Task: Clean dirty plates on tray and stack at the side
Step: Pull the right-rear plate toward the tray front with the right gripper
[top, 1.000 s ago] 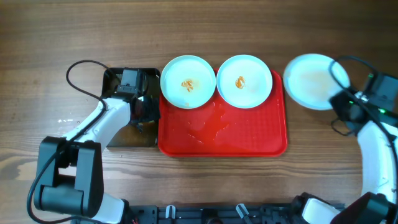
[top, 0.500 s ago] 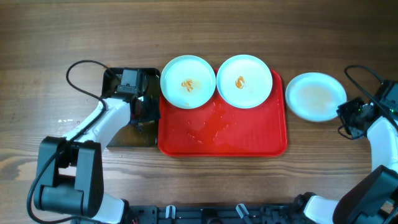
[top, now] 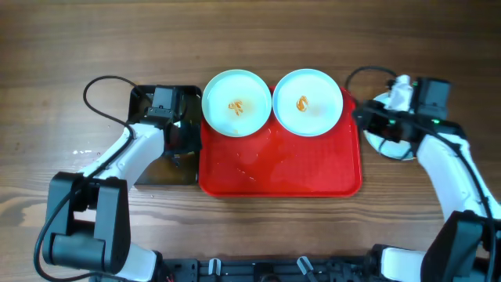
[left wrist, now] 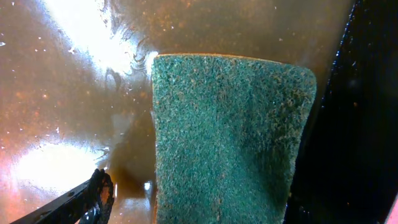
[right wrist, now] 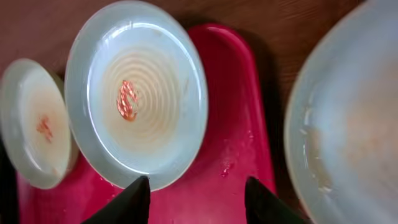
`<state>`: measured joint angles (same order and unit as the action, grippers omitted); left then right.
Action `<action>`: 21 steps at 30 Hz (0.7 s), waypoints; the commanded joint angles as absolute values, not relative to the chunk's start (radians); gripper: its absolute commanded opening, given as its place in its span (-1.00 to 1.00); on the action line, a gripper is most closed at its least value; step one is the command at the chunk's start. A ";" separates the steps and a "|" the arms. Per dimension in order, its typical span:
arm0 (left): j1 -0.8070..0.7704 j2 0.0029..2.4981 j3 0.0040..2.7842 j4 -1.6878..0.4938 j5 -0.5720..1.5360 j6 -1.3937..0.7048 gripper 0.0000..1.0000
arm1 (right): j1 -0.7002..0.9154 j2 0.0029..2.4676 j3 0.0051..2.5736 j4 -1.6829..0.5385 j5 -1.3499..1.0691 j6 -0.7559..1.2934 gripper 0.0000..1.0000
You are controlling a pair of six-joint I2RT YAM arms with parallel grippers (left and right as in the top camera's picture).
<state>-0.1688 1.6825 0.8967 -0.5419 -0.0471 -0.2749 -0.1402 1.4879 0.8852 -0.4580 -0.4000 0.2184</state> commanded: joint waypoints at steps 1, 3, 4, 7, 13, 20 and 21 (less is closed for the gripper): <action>-0.172 1.665 0.898 -0.538 -0.019 -0.276 0.73 | -0.052 1.549 0.883 -0.447 -0.179 0.331 0.01; -0.172 1.665 0.898 -0.538 -0.019 -0.276 0.73 | -0.036 1.583 0.883 -0.427 -0.184 0.356 0.01; -0.172 1.665 0.898 -0.538 -0.019 -0.276 0.73 | -0.032 1.600 0.883 -0.418 -0.192 0.376 0.01; -0.172 1.665 0.898 -0.538 -0.019 -0.276 0.73 | -0.029 1.666 0.883 -0.379 -0.244 0.401 0.01; -0.172 1.665 0.898 -0.538 -0.019 -0.276 0.73 | -0.029 1.792 0.883 -0.268 -0.361 0.435 0.00; -0.172 1.665 0.898 -0.538 -0.019 -0.276 0.74 | -0.029 1.808 0.883 -0.276 -0.361 0.444 -0.67; -0.172 1.665 0.898 -0.538 -0.019 -0.276 0.73 | -0.029 1.805 0.883 -0.285 -0.361 0.433 -0.74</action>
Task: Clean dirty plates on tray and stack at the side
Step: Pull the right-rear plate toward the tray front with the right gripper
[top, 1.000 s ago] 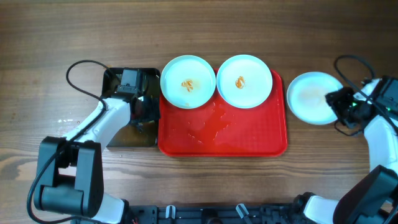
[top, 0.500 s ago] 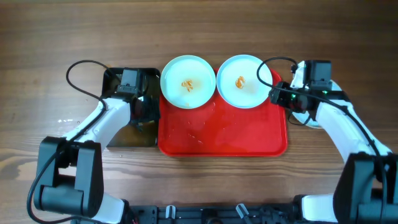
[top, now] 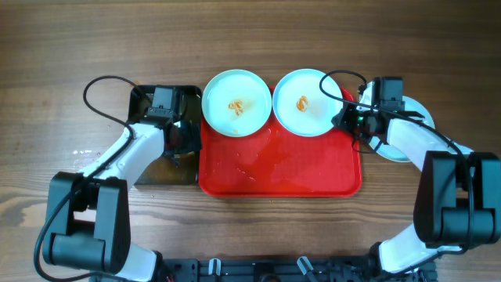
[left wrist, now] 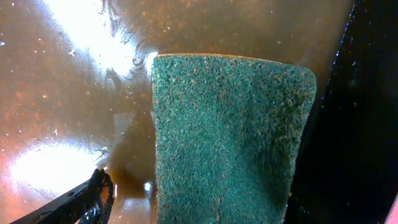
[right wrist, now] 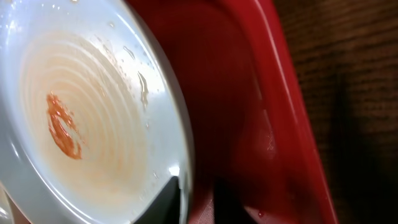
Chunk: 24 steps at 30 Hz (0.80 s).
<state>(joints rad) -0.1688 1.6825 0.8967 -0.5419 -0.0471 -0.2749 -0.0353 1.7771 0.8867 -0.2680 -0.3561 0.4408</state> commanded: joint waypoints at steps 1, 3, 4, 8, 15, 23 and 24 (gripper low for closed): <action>-0.172 1.665 0.898 -0.538 -0.019 -0.276 0.74 | -0.029 1.802 0.883 -0.295 -0.361 0.418 -0.85; -0.172 1.665 0.898 -0.538 -0.019 -0.276 0.74 | -0.029 1.785 0.884 -0.319 -0.361 0.397 -0.91; -0.172 1.665 0.898 -0.538 -0.019 -0.276 0.73 | -0.029 1.759 0.884 -0.350 -0.360 0.383 -0.91; -0.172 1.665 0.898 -0.538 -0.019 -0.276 0.75 | -0.029 1.631 0.884 -0.506 -0.334 0.340 -0.91; -0.172 1.665 0.898 -0.538 -0.018 -0.276 0.76 | -0.007 1.544 0.878 -0.719 -0.334 0.263 -0.91; -0.172 1.665 0.898 -0.503 -0.015 -0.276 0.66 | 0.146 1.547 0.857 -0.722 -0.252 0.291 -0.91; -0.172 1.665 0.898 -0.490 -0.015 -0.276 0.57 | 0.155 1.547 0.857 -0.722 -0.250 0.291 -0.91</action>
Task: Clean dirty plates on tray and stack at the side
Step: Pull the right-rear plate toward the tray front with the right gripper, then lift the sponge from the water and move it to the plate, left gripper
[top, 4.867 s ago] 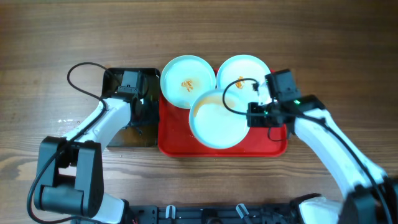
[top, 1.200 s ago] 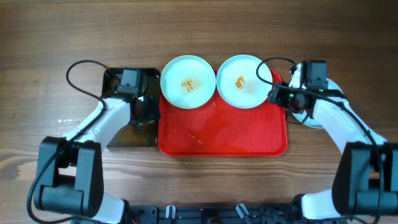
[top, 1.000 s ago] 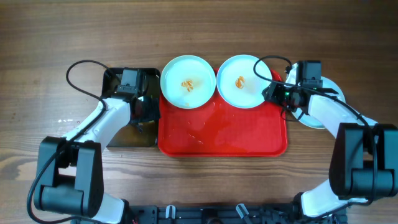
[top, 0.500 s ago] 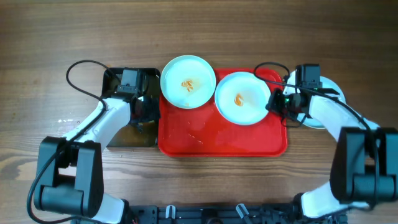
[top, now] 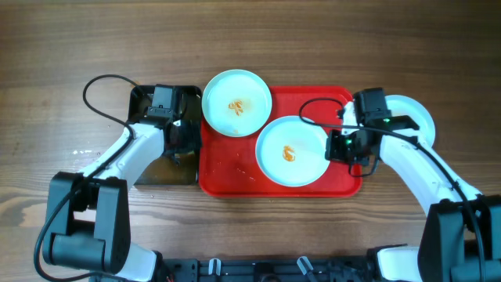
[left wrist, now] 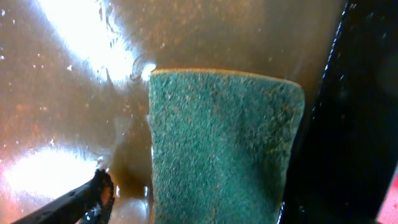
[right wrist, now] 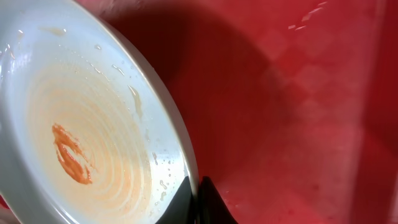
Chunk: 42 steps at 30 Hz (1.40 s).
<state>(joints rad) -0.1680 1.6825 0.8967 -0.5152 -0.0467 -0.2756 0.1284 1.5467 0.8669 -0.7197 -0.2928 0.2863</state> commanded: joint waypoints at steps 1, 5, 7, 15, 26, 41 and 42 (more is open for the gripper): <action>-0.172 1.665 0.898 -0.477 -0.015 -0.276 0.53 | 0.161 1.547 0.856 -0.722 -0.250 0.291 -0.91; -0.172 1.666 0.898 -0.440 -0.015 -0.277 0.30 | 0.170 1.547 0.856 -0.727 -0.250 0.291 -0.91; -0.172 1.668 0.898 -0.439 -0.011 -0.277 -0.02 | 0.171 1.547 0.856 -0.731 -0.250 0.291 -0.91; -0.172 1.670 0.858 -0.445 -0.004 -0.277 -0.92 | 0.171 1.547 0.856 -0.735 -0.212 0.290 -0.91; -0.172 1.599 0.888 -0.511 0.033 -0.276 -0.92 | 0.171 1.551 0.856 -0.716 -0.172 0.282 -0.91; -0.172 1.449 0.889 -0.535 0.190 -0.276 -0.92 | 0.173 1.644 0.856 -0.670 -0.256 0.262 -0.91; -0.172 1.449 0.889 -0.535 0.190 -0.276 -0.92 | 0.173 1.644 0.856 -0.666 -0.256 0.262 -0.91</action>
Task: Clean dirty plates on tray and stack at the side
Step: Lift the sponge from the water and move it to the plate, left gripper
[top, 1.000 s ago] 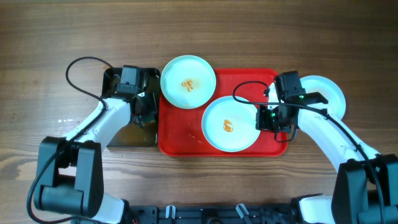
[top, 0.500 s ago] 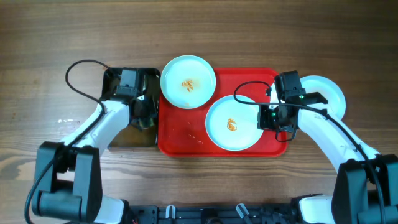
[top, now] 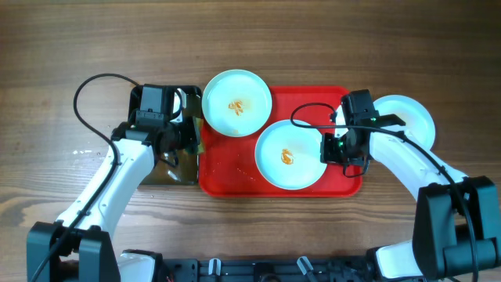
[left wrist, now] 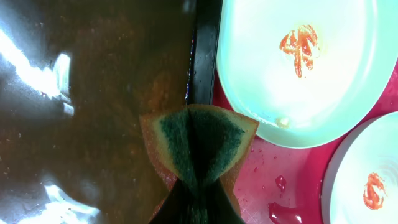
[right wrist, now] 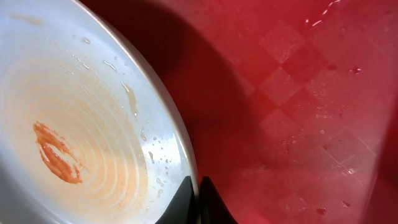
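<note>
Two white plates with orange smears are on the red tray [top: 235,178]. One plate [top: 237,92] sits at its back left. The other plate [top: 288,155] lies at the front middle, and my right gripper [right wrist: 196,198] is shut on its right rim. My left gripper [left wrist: 198,190] is shut on a green and yellow sponge [left wrist: 198,137], pinching it into a fold. The sponge hangs over the right edge of the black basin [top: 150,174], beside the tray.
A white plate [top: 412,117] lies on the wood to the right of the tray, behind my right arm. The basin holds brown water [left wrist: 93,112]. Drops of water lie on the tray floor [left wrist: 283,208]. A cable loops at the back left.
The sponge lay flat in the basin water under my left gripper. Now that gripper is shut on it, higher up and over the basin's right edge. The right gripper and its plate have hardly moved.
Both dirty plates stood side by side at the back of the tray, with my right gripper open by the side plate. Then its fingers were at the right plate's rim. Then they held that plate at the tray's front middle. Now my left gripper holds the sponge.
</note>
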`<state>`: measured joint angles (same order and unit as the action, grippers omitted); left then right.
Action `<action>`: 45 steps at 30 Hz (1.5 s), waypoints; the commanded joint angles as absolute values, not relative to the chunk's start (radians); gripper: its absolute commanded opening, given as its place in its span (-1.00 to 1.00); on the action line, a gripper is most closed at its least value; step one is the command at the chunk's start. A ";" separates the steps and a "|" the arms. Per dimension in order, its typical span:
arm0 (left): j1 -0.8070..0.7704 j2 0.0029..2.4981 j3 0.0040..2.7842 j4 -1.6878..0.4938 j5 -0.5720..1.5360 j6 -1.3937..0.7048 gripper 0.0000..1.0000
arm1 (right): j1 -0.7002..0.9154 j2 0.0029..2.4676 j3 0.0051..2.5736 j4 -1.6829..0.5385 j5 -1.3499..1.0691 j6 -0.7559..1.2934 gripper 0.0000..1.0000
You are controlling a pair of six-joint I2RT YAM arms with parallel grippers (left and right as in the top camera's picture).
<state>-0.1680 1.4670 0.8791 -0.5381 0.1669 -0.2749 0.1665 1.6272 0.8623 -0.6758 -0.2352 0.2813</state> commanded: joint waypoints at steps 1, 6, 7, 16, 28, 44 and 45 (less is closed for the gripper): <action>-0.172 1.449 0.889 -0.535 0.190 -0.276 -0.92 | 0.173 1.644 0.856 -0.665 -0.257 0.262 -0.92; -0.172 1.449 0.889 -0.528 0.167 -0.276 -0.92 | 0.173 1.644 0.856 -0.665 -0.263 0.262 -0.91; -0.172 1.449 0.889 -0.527 0.134 -0.276 -0.92 | 0.173 1.644 0.856 -0.665 -0.263 0.262 -0.91; -0.172 1.449 0.889 -0.368 -0.073 -0.268 -0.92 | 0.173 1.644 0.856 -0.664 -0.263 0.262 -0.91; -0.172 1.449 0.889 -0.082 -0.081 -0.214 -0.92 | 0.173 1.644 0.856 -0.662 -0.263 0.262 -0.91; -0.172 1.341 0.889 -0.010 -0.081 -0.163 -0.92 | 0.173 1.644 0.856 -0.651 -0.263 0.262 -0.91; -0.172 1.340 0.889 -0.010 -0.081 -0.163 -0.92 | 0.173 1.644 0.856 -0.651 -0.263 0.262 -0.91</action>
<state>-0.1692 1.3693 0.8791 -0.0212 -0.0635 -0.1841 0.1680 1.6291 0.8623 -0.6563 -0.2466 0.2813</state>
